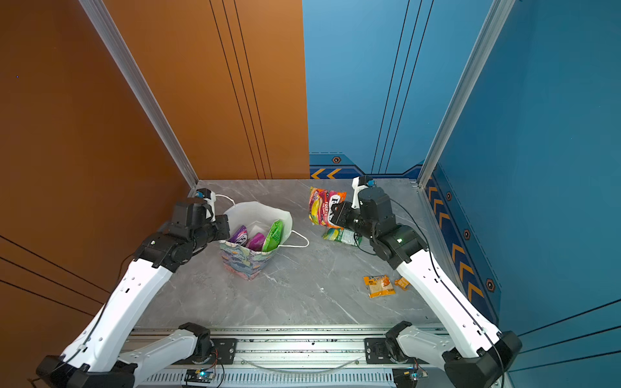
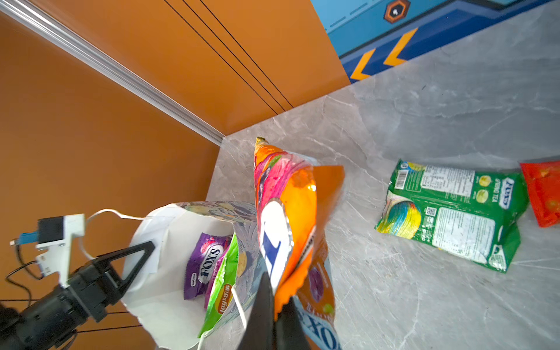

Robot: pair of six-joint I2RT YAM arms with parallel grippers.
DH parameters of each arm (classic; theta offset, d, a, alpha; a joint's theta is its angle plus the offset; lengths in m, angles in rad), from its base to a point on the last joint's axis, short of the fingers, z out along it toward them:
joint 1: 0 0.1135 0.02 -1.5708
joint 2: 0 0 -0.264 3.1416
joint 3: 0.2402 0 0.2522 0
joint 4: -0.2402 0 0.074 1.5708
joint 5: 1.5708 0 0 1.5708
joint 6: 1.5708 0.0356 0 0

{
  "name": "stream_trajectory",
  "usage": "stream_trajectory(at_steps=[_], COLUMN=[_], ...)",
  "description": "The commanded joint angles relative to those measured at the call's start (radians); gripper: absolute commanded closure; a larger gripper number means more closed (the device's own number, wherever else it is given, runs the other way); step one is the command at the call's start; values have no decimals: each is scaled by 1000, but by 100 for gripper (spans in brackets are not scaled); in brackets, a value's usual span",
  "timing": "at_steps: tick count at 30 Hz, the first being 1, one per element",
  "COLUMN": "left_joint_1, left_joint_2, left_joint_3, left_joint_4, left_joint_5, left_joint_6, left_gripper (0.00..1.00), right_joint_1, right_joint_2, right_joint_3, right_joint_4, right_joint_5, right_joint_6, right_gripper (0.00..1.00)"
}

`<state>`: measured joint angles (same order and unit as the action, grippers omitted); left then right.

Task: Place the snacks into the paper bag
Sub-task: Pick up the snack at the center of the table, then place the snack in the paper bag.

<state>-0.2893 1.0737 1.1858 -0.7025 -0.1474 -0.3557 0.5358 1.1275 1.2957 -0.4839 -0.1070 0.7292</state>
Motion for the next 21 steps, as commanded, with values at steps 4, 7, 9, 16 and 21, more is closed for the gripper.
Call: stream_trajectory(at_steps=[4, 7, 9, 16, 21], left_joint_1=[-30, -61, -86, -186, -265], left_joint_2=[41, 69, 88, 120, 137], left_joint_3=[64, 94, 120, 173, 188], left_joint_4=[38, 14, -9, -60, -65], left_joint_5=[12, -20, -52, -137, -200], left_joint_6=[-5, -2, 4, 26, 51], left_gripper=[100, 100, 100, 100, 100], right_joint_1=[99, 155, 199, 270, 309], right_joint_2=[-44, -35, -22, 30, 48], right_joint_3=[60, 71, 78, 101, 82], right_joint_4=[5, 14, 25, 64, 97], right_joint_5=[29, 37, 30, -3, -6], right_joint_6=[-31, -40, -46, -80, -64], right_gripper=[100, 100, 100, 100, 100])
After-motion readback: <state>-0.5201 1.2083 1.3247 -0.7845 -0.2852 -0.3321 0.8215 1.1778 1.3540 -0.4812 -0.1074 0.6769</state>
